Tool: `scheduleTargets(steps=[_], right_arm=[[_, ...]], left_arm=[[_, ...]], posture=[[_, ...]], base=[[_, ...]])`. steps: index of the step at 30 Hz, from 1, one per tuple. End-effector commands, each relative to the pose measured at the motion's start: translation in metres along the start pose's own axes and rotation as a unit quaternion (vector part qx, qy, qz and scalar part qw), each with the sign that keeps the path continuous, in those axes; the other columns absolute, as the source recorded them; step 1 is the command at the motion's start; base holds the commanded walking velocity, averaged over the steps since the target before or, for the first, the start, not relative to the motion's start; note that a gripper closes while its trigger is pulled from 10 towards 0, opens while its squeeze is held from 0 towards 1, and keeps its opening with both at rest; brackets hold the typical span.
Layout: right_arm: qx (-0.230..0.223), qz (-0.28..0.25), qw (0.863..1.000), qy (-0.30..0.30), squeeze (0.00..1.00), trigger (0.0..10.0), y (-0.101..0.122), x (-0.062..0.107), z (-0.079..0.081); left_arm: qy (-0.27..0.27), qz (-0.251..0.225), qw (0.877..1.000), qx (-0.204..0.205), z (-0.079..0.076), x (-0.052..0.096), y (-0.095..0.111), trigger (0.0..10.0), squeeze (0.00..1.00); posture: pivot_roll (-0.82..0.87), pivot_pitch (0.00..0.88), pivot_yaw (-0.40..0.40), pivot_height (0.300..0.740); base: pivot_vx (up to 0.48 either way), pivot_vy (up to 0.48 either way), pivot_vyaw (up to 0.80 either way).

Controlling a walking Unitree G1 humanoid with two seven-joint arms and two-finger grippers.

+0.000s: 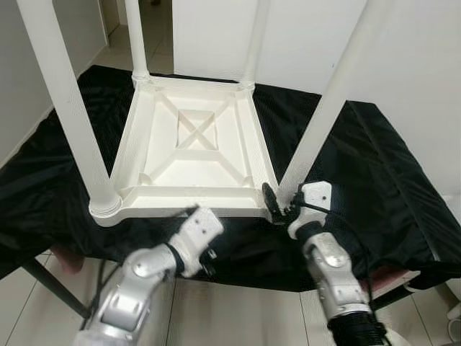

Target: Building children table

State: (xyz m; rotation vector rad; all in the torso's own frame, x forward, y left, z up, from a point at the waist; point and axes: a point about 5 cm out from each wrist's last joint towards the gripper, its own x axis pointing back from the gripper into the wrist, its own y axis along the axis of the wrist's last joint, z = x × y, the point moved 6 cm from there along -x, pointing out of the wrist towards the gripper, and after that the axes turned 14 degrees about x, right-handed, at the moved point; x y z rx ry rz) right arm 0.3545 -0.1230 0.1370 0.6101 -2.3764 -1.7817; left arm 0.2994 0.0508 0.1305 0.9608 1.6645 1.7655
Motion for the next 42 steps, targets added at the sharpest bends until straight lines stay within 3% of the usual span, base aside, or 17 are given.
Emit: scheduleTargets(steps=[1,10,26,27,28,29,40,41,42], right_arm=[[-0.001,0.001,1.000,0.021,0.00,10.0,-0.002,0.000,0.000],[0.051,0.012,0.990,0.130,0.00,10.0,-0.009,-0.003,-0.013],[0.040,0.014,0.985,0.166,0.00,10.0,-0.017,-0.019,-0.002],[0.038,0.010,0.985,0.169,0.00,4.9,-0.016,-0.019,-0.001],[0.033,0.010,0.986,0.166,0.00,2.9,-0.017,-0.020,-0.002],[0.025,0.008,0.986,0.164,0.00,0.0,-0.017,-0.021,-0.002],[0.013,0.008,0.988,0.153,0.00,0.0,-0.021,-0.020,-0.004],[0.007,0.008,0.989,0.144,0.00,10.0,-0.021,-0.021,-0.004],[0.007,0.008,0.989,0.144,0.00,10.0,-0.021,-0.021,-0.004]], left_arm=[[0.019,-0.016,1.000,-0.002,0.005,0.000,0.006,10.0,0.00],[-0.004,-0.024,0.999,-0.023,0.009,0.001,0.016,10.0,0.00],[-0.020,-0.033,0.998,-0.049,0.008,-0.006,0.028,10.0,0.00],[-0.021,-0.035,0.998,-0.048,0.008,-0.007,0.029,10.0,0.00],[-0.022,-0.036,0.998,-0.048,0.008,-0.008,0.030,10.0,0.00],[-0.023,-0.037,0.998,-0.048,0.007,-0.008,0.030,10.0,0.00],[-0.018,-0.034,0.998,-0.044,0.011,-0.008,0.026,10.0,0.00],[-0.016,-0.034,0.998,-0.045,0.012,-0.008,0.026,10.0,0.00],[-0.016,-0.034,0.998,-0.045,0.012,-0.008,0.026,10.0,0.00]], posture=[[0.10,0.028,-0.103,0.740],[0.09,0.019,-0.092,0.740],[0.10,0.009,-0.097,0.740],[0.10,0.004,-0.094,0.740],[0.10,0.005,-0.092,0.740],[0.10,0.008,-0.091,0.740],[0.10,0.018,-0.086,0.740],[0.10,0.017,-0.084,0.740],[0.10,0.017,-0.084,0.740]], base=[[0.000,0.000,0.00],[0.000,0.000,0.00],[0.000,0.000,0.00],[0.000,0.000,0.00],[0.000,0.000,0.00],[0.000,0.000,0.00],[0.000,0.000,0.00],[0.000,0.000,0.00],[0.000,0.000,0.00]])
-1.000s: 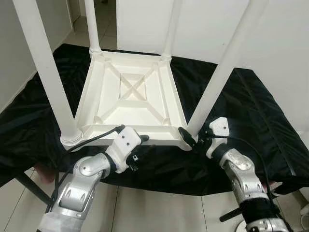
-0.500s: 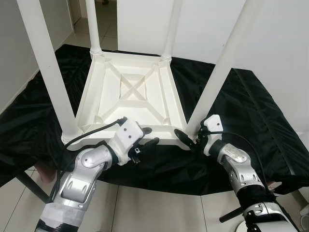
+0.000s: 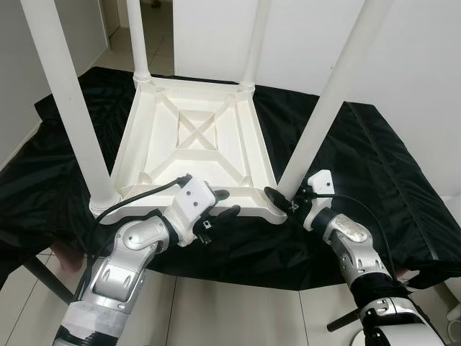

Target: Building children table

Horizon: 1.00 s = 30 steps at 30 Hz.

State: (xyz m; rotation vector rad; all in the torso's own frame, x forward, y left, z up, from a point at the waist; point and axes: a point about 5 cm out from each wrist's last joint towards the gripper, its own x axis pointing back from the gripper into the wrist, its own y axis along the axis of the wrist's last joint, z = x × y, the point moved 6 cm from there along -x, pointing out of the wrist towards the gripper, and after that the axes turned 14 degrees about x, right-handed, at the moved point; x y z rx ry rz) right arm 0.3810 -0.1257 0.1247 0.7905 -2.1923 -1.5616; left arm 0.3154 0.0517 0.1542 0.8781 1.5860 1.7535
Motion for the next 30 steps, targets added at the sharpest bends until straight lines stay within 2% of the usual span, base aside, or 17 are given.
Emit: scheduleTargets(steps=[1,4,7,15,16,18,22,24,27,29,30], right_arm=[[-0.001,0.002,1.000,-0.003,0.00,10.0,-0.002,-0.001,0.002],[-0.008,0.004,1.000,-0.018,0.00,10.0,-0.002,-0.002,0.000],[-0.022,0.013,0.997,-0.077,0.00,10.0,-0.004,-0.003,-0.010],[-0.020,0.017,0.989,-0.143,0.00,10.0,0.002,-0.002,-0.016],[-0.015,0.025,0.987,-0.161,0.00,10.0,0.002,-0.003,-0.015],[-0.035,0.052,0.976,-0.208,0.00,10.0,-0.003,-0.001,-0.011],[-0.036,0.062,0.971,-0.229,0.00,10.0,-0.005,-0.001,-0.007],[-0.034,0.076,0.957,-0.279,0.00,10.0,-0.005,0.001,0.002],[-0.033,0.081,0.951,-0.296,0.00,10.0,-0.006,0.002,0.006],[-0.039,0.089,0.939,-0.331,0.00,10.0,-0.006,0.001,0.011],[-0.039,0.089,0.939,-0.331,0.00,10.0,-0.006,0.001,0.011]], left_arm=[[-0.004,-0.001,1.000,-0.007,0.000,-0.003,0.001,10.0,0.00],[-0.003,-0.001,1.000,-0.006,0.000,-0.003,0.001,10.0,0.00],[0.004,-0.007,1.000,0.002,0.000,-0.007,0.002,10.0,0.00],[0.016,-0.011,1.000,0.002,0.005,-0.008,0.004,10.0,0.00],[0.022,-0.010,1.000,-0.002,0.009,-0.007,0.004,10.0,0.00],[0.032,-0.011,0.999,-0.007,0.015,-0.007,0.005,10.0,0.00],[0.035,-0.011,0.999,-0.009,0.017,-0.006,0.006,10.0,0.00],[0.043,-0.009,0.999,-0.005,0.022,-0.005,0.006,10.0,0.00],[0.047,-0.008,0.999,-0.001,0.024,-0.005,0.006,10.0,0.00],[0.053,-0.009,0.999,-0.008,0.025,-0.003,0.006,10.0,0.00],[0.053,-0.009,0.999,-0.008,0.025,-0.003,0.006,10.0,0.00]], posture=[[0.10,0.017,-0.084,0.740],[0.10,0.017,-0.084,0.740],[0.09,0.022,-0.087,0.740],[0.08,0.034,-0.088,0.740],[0.08,0.038,-0.086,0.740],[0.08,0.038,-0.086,0.740],[0.08,0.043,-0.085,0.740],[0.07,0.050,-0.082,0.740],[0.07,0.050,-0.082,0.740],[0.08,0.056,-0.085,0.740],[0.08,0.056,-0.085,0.740]], base=[[0.000,0.000,0.00],[0.000,0.000,0.00],[0.000,0.000,0.00],[0.000,0.000,0.00],[0.000,0.000,0.00],[0.000,0.000,0.00],[0.000,0.000,0.00],[0.000,0.000,0.00],[0.000,0.000,0.00],[0.000,0.000,0.00],[0.000,0.000,0.00]])
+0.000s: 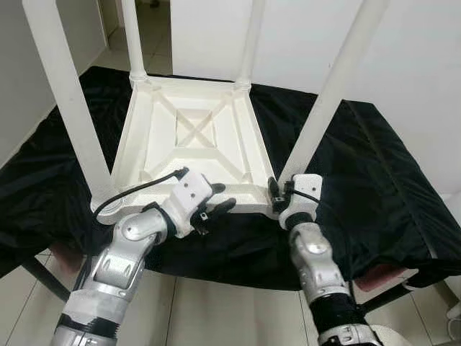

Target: Building children table

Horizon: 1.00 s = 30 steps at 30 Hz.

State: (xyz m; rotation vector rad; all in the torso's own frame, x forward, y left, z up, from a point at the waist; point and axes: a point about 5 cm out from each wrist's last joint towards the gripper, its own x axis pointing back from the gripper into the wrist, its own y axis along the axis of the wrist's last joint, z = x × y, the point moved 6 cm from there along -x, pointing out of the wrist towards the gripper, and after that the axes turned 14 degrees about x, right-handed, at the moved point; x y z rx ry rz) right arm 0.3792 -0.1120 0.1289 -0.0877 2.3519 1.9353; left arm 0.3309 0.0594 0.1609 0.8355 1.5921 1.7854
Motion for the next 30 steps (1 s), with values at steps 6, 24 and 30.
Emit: scheduleTargets(steps=[6,24,30], right_arm=[[-0.017,0.014,1.000,0.007,0.00,10.0,-0.002,0.009,0.023],[-0.015,-0.036,0.991,0.131,0.00,10.0,0.006,0.019,0.014],[0.005,-0.039,0.981,0.189,0.00,10.0,-0.003,0.023,0.004]], left_arm=[[0.045,-0.009,0.999,0.001,0.008,-0.001,0.000,10.0,0.00],[0.058,-0.013,0.998,-0.003,0.012,0.003,0.000,10.0,0.00],[0.054,-0.012,0.998,-0.004,0.011,0.003,0.000,10.0,0.00]], posture=[[0.08,0.060,-0.089,0.740],[0.09,0.056,-0.100,0.740],[0.09,0.052,-0.100,0.740]], base=[[0.000,0.000,0.00],[0.000,0.000,0.00],[0.000,0.000,0.00]])
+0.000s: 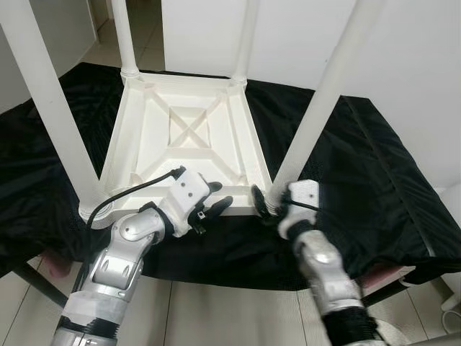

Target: Building children table

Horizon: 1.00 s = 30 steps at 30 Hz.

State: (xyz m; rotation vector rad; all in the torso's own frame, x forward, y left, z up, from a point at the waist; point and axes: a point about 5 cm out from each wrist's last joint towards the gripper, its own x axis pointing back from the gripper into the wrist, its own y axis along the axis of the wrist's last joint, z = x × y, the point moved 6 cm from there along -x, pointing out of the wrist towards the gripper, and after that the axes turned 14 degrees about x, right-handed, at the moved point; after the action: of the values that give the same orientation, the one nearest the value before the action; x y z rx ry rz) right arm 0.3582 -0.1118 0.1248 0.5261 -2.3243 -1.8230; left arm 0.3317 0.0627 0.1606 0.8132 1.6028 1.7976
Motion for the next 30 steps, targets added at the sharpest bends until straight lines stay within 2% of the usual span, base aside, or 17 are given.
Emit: scheduleTargets(steps=[1,2,7,13,15,16,17,20,21,30], right_arm=[[0.002,-0.003,1.000,0.023,0.00,10.0,-0.003,0.001,-0.002],[0.016,-0.005,0.999,0.041,0.00,10.0,-0.003,0.001,-0.008],[0.039,-0.013,0.996,0.082,0.00,10.0,0.001,-0.005,-0.013],[0.052,-0.015,0.993,0.110,0.00,10.0,0.003,-0.012,-0.013],[0.056,-0.013,0.987,0.151,0.00,10.0,0.003,-0.019,-0.006],[0.056,-0.013,0.987,0.151,0.00,10.0,0.003,-0.019,-0.006],[0.059,-0.011,0.985,0.161,0.00,6.9,0.003,-0.022,-0.005],[0.060,-0.011,0.984,0.167,0.00,6.9,0.002,-0.023,-0.005],[0.062,-0.009,0.983,0.171,0.00,0.0,0.001,-0.024,-0.006],[0.052,0.001,0.982,0.180,0.00,0.0,-0.008,-0.021,-0.012]], left_arm=[[0.040,-0.009,0.999,-0.002,0.007,0.000,0.001,10.0,0.00],[0.037,-0.008,0.999,-0.002,0.007,0.000,0.001,10.0,0.00],[0.032,-0.008,0.999,-0.003,0.006,-0.002,0.002,10.0,0.00],[0.029,-0.009,1.000,-0.004,0.005,-0.004,0.003,10.0,0.00],[0.021,-0.011,1.000,-0.009,0.001,-0.005,0.004,10.0,0.00],[0.021,-0.011,1.000,-0.009,0.001,-0.005,0.004,10.0,0.00],[0.016,-0.010,1.000,-0.007,-0.001,-0.005,0.003,10.0,0.00],[0.013,-0.009,1.000,-0.004,-0.002,-0.006,0.003,10.0,0.00],[0.008,-0.008,1.000,0.001,-0.005,-0.006,0.002,10.0,0.00],[-0.014,-0.001,1.000,0.000,-0.016,-0.004,-0.001,10.0,0.00]], posture=[[0.09,0.051,-0.096,0.740],[0.09,0.049,-0.096,0.740],[0.08,0.042,-0.091,0.740],[0.08,0.042,-0.091,0.740],[0.09,0.040,-0.091,0.740],[0.09,0.040,-0.091,0.740],[0.09,0.040,-0.093,0.740],[0.09,0.040,-0.093,0.740],[0.09,0.040,-0.095,0.740],[0.10,0.040,-0.102,0.740]], base=[[0.000,0.000,0.00],[0.000,0.000,0.00],[0.000,0.000,0.00],[0.000,0.000,0.00],[0.000,0.000,0.00],[0.000,0.000,0.00],[0.000,0.000,0.00],[0.000,0.000,0.00],[0.000,0.000,0.00],[0.000,0.000,0.00]])
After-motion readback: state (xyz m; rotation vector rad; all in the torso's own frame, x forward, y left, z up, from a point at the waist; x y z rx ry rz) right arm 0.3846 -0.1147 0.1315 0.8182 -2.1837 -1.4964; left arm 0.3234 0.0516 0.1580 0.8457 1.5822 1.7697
